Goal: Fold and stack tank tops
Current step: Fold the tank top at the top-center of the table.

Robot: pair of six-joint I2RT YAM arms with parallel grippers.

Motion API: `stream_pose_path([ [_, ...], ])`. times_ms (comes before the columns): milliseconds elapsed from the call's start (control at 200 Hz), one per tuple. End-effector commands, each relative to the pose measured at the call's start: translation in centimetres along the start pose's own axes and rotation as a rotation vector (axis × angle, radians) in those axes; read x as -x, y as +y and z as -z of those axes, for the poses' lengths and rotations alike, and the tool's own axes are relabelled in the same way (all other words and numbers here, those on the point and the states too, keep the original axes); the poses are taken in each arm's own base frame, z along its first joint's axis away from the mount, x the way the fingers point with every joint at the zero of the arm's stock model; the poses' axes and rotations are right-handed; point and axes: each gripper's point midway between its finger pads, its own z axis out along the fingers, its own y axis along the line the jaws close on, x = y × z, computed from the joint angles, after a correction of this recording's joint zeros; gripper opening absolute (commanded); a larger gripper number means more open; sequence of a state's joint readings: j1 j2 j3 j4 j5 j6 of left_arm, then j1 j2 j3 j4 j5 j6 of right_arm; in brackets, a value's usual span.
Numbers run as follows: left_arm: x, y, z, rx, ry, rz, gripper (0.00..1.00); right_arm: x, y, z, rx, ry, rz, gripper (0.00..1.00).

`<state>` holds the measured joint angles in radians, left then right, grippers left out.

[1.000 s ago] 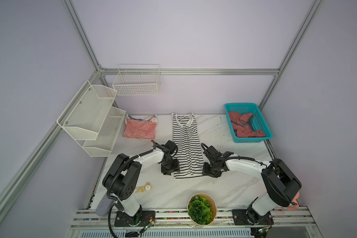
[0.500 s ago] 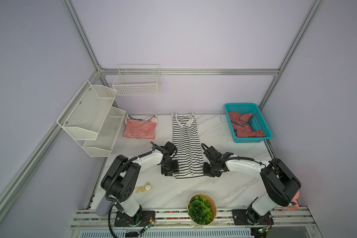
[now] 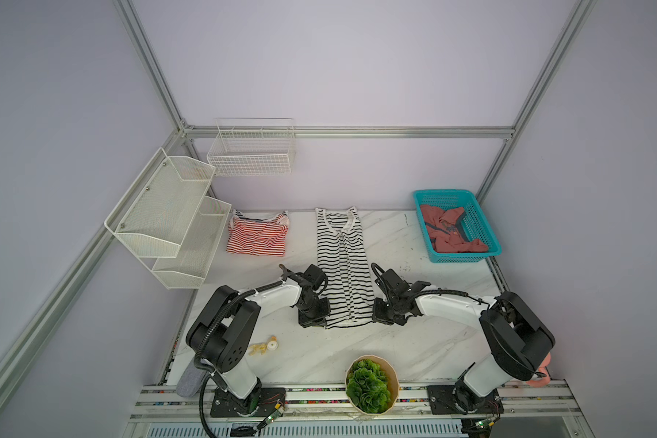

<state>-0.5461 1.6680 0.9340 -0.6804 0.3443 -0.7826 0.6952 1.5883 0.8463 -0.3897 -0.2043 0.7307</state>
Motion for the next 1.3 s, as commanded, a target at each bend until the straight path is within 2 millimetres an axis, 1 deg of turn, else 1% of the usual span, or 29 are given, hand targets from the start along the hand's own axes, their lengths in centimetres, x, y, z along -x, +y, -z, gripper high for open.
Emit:
stream_pose_path([
  [0,-0.5,0.6,0.6,0.016,-0.016,0.01,0.0,1.0,0.9,1.9,0.025,-0.051,0.02,0.0],
  [105,0.2,-0.1,1.6,0.014,-0.049,-0.003,0.0,2.0,1.9,3.2,0.038,-0.09,0.042,0.0],
  [220,1.4,-0.7,2.9,0.014,-0.089,-0.012,0.0,2.8,2.6,4.0,0.038,-0.112,0.07,0.0],
  [425,3.9,-2.4,5.2,-0.033,-0.155,-0.022,0.0,4.3,3.9,4.2,0.038,-0.133,0.094,0.0],
  [665,7.2,-3.9,7.8,-0.093,-0.224,-0.024,0.0,6.6,5.5,4.0,0.028,-0.17,0.124,0.0],
  [770,8.8,-4.7,9.2,-0.112,-0.257,-0.036,0.0,8.0,5.9,4.2,0.02,-0.2,0.124,0.0],
  [890,10.3,-5.3,10.1,-0.117,-0.28,-0.056,0.0,9.8,6.3,4.6,0.017,-0.238,0.13,0.0],
  [1095,12.8,-5.8,11.5,-0.111,-0.314,-0.07,0.0,13.2,7.0,5.5,0.027,-0.301,0.135,0.0],
  [1295,15.4,-6.1,12.7,-0.107,-0.351,-0.083,0.0,16.2,7.6,5.4,0.054,-0.326,0.14,0.0],
])
